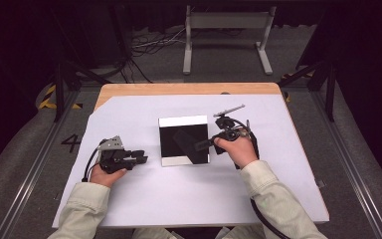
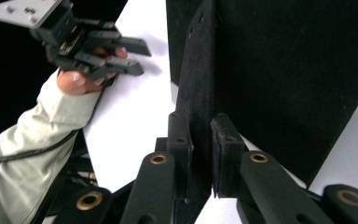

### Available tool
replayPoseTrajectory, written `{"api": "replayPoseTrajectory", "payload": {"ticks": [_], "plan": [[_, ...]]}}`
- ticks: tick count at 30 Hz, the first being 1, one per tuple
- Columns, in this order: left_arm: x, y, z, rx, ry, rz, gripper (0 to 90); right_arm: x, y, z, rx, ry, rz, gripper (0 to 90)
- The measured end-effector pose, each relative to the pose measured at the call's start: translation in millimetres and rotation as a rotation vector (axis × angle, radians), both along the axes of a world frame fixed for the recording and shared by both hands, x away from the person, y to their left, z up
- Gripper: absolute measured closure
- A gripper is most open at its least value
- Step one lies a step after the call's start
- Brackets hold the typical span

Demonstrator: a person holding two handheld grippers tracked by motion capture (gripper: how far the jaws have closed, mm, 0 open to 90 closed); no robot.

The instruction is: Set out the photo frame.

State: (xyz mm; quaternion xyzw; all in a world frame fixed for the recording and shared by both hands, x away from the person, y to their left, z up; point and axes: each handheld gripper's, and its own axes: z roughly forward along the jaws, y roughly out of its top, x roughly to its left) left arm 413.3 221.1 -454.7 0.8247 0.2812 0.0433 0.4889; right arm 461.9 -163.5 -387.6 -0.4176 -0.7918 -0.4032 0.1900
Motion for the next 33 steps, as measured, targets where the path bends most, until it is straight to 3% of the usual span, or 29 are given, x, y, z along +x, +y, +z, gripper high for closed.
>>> {"api": "replayPoseTrajectory", "payload": {"ticks": [8,18,26,33], "plan": [[-0.3,0.1,0.4,0.008,-0.001,0.002,66.1,-12.6,-1.5,2.4,0.007,-0.003,0.075,86.4],[-0.4,0.2,0.1,0.000,0.000,0.007,66.0,-18.9,-6.6,3.6,0.043,-0.033,0.074,87.5],[-0.3,0.3,0.2,0.002,0.001,0.008,65.8,-23.2,-15.5,6.7,0.077,-0.138,0.030,87.6],[-0.4,0.4,0.3,0.001,0.000,0.007,65.8,-26.9,-21.9,7.6,0.074,-0.281,0.021,87.6]]}}
